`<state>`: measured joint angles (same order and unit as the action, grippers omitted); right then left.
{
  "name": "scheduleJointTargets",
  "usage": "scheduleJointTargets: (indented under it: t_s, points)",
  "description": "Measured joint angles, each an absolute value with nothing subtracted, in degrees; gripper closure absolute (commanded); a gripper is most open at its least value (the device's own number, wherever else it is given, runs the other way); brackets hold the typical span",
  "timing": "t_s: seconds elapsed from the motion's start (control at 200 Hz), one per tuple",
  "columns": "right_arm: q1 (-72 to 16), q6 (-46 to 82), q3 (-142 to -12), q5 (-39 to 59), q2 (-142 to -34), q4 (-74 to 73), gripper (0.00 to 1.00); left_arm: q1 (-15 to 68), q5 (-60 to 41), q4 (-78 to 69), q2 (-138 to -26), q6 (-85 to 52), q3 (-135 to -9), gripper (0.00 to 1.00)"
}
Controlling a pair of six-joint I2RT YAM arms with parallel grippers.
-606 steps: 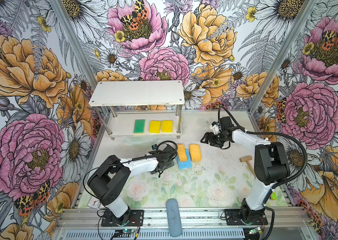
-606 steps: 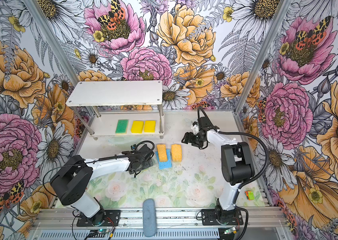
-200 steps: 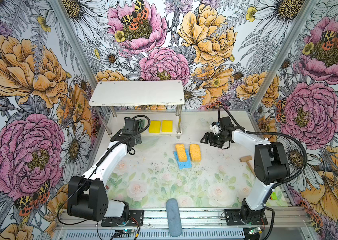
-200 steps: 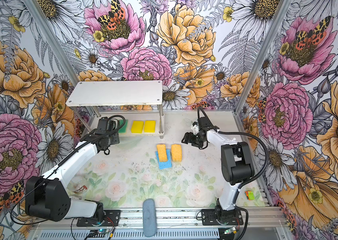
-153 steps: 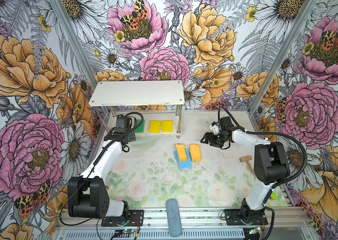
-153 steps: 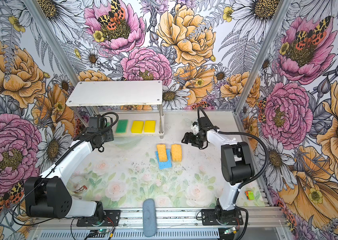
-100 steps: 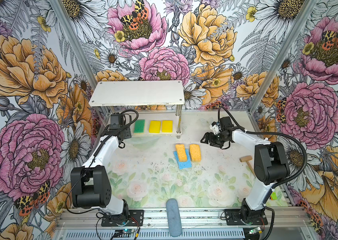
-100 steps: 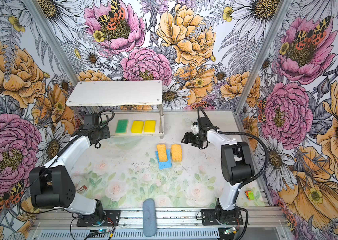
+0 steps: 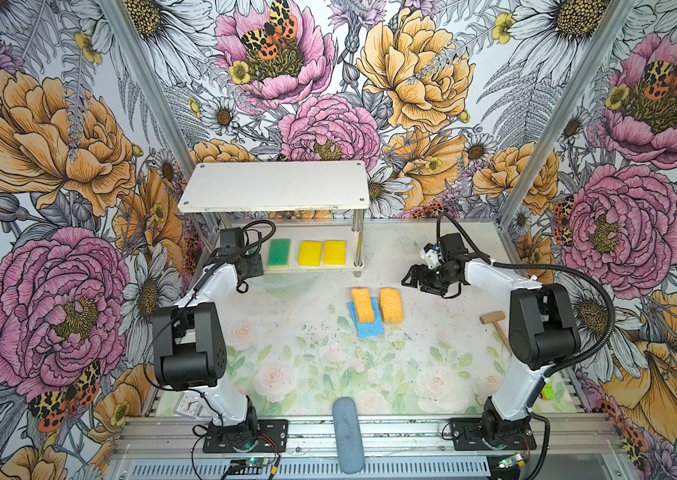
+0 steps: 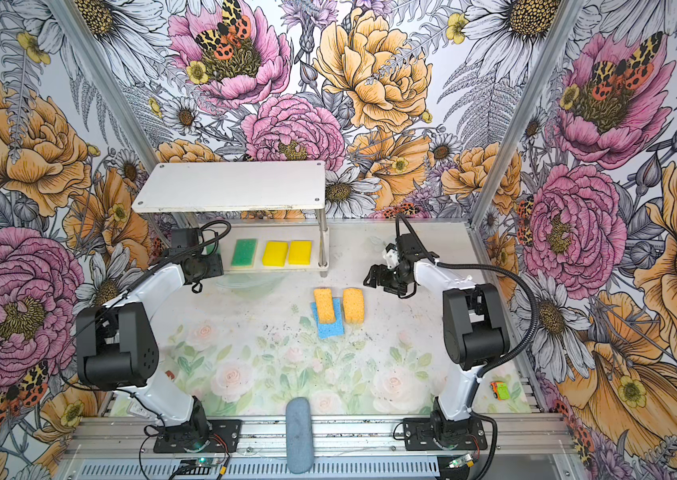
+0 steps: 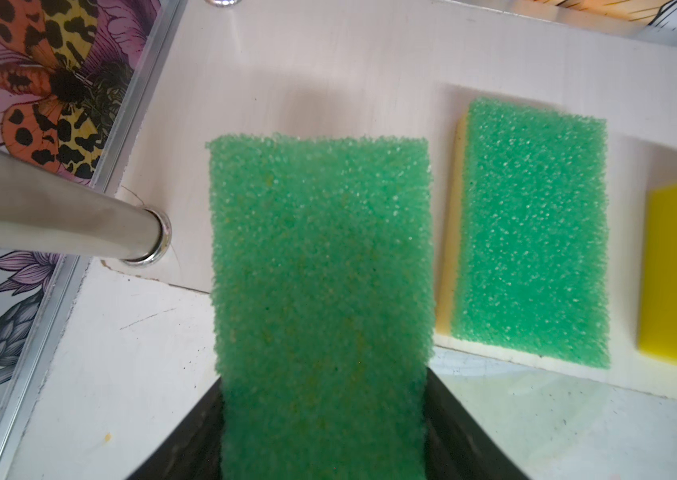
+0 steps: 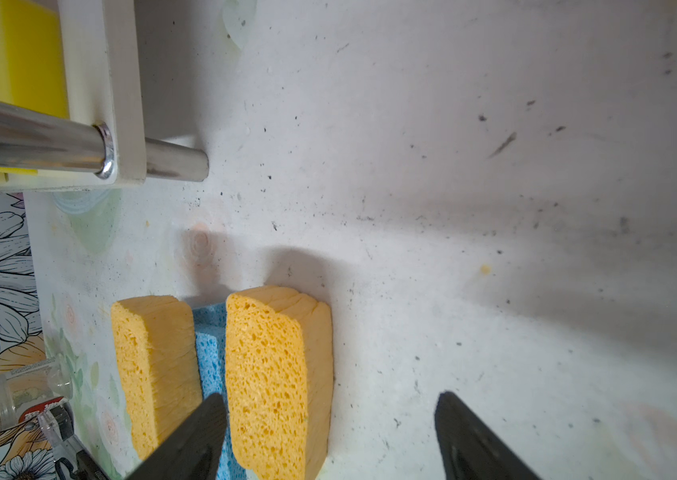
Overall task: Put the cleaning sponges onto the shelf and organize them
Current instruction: 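Lower the green sponge onto the shelf beside the first green sponge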
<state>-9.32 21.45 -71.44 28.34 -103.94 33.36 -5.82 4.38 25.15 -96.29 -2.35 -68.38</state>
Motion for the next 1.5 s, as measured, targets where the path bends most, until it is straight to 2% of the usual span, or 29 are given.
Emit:
scheduleJointTargets:
  t_s: [1.501]
  points:
    - [-9.3,21.52,-71.42,28.32,-103.94,33.36,0.19,-8.56,-2.0,22.72,-106.5,3.62,-76.62,0.3]
